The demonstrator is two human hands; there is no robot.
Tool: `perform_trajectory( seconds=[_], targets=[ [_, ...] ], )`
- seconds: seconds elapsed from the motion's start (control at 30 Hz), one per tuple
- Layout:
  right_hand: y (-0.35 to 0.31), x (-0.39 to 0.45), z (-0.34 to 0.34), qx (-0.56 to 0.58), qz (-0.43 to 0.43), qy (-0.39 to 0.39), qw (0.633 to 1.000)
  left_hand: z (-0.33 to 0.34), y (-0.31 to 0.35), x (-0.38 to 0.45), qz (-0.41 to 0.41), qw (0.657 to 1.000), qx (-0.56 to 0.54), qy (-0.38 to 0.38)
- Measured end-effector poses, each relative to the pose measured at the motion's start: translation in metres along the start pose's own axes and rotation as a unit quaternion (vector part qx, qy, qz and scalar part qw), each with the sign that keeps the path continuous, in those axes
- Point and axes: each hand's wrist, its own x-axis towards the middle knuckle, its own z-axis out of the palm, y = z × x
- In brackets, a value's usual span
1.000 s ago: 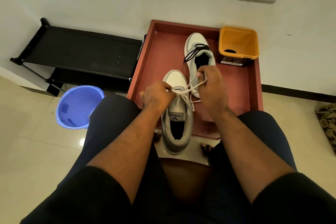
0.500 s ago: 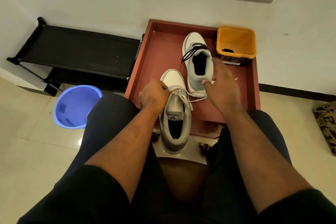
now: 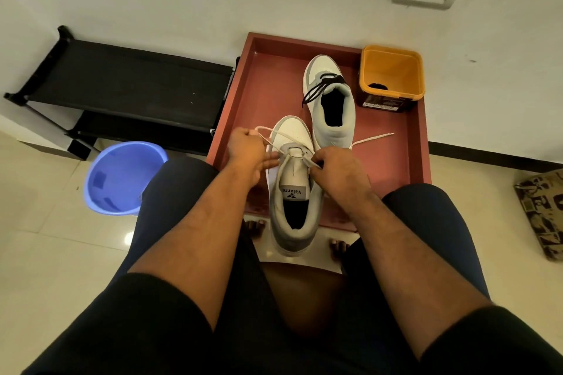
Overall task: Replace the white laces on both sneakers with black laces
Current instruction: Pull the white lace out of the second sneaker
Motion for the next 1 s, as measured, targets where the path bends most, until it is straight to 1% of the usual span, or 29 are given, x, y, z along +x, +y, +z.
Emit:
perform_trajectory(
  seconds=[0.07, 0.1, 0.17, 0.2, 0.23, 0.3, 0.37, 0.4, 0.43, 0.47, 0.53, 0.57, 0.6, 0.67, 0.87, 1.0],
  targets=[
    [0.001, -0.001, -0.003, -0.003, -0.001, 0.001, 1.000, -0.007, 0.013, -0.003, 0.020, 0.992, -0.120, 0.034],
    [0.001, -0.001, -0.004, -0.005, -0.001, 0.001, 1.000, -0.011, 0.020, -0.004, 0.048, 0.979, -0.189, 0.059],
    [0.003, 0.000, -0.004, -0.002, 0.005, 0.001, 1.000, -0.022, 0.032, -0.004, 0.117, 0.939, -0.302, 0.119],
    [0.004, 0.001, -0.004, 0.001, 0.008, 0.001, 1.000, -0.027, 0.035, -0.003, 0.153, 0.922, -0.320, 0.154],
    [0.004, 0.001, -0.004, 0.002, 0.010, 0.000, 1.000, -0.031, 0.037, -0.001, 0.187, 0.914, -0.309, 0.185],
    [0.004, 0.001, -0.004, 0.000, 0.013, 0.000, 1.000, -0.033, 0.035, 0.001, 0.251, 0.915, -0.230, 0.218],
    [0.003, 0.001, -0.004, 0.003, 0.012, 0.002, 1.000, -0.028, 0.029, 0.002, 0.312, 0.922, -0.066, 0.221],
    [0.003, 0.001, -0.004, 0.006, 0.012, 0.004, 1.000, -0.024, 0.025, 0.003, 0.341, 0.915, 0.045, 0.210],
    [0.003, 0.001, -0.004, 0.009, 0.013, 0.006, 1.000, -0.019, 0.020, 0.004, 0.358, 0.903, 0.155, 0.182],
    [0.003, 0.001, -0.004, 0.009, 0.013, 0.007, 1.000, -0.015, 0.014, 0.005, 0.355, 0.891, 0.250, 0.129],
    [0.003, 0.000, -0.004, 0.008, 0.013, 0.008, 1.000, -0.008, 0.000, 0.011, 0.289, 0.875, 0.388, -0.005],
    [0.003, 0.000, -0.004, 0.007, 0.012, 0.008, 1.000, -0.005, -0.007, 0.013, 0.249, 0.865, 0.432, -0.046],
    [0.003, 0.000, -0.005, 0.008, 0.012, 0.008, 1.000, -0.004, -0.013, 0.015, 0.215, 0.859, 0.460, -0.067],
    [0.004, 0.000, -0.005, 0.012, 0.014, 0.009, 1.000, -0.002, -0.019, 0.015, 0.188, 0.858, 0.473, -0.074],
    [0.002, 0.001, -0.004, 0.017, 0.015, 0.007, 1.000, -0.003, -0.016, 0.015, 0.198, 0.848, 0.487, -0.057],
    [0.003, 0.001, -0.003, 0.019, 0.020, 0.010, 1.000, -0.003, -0.018, 0.018, 0.206, 0.822, 0.527, -0.066]
  ],
)
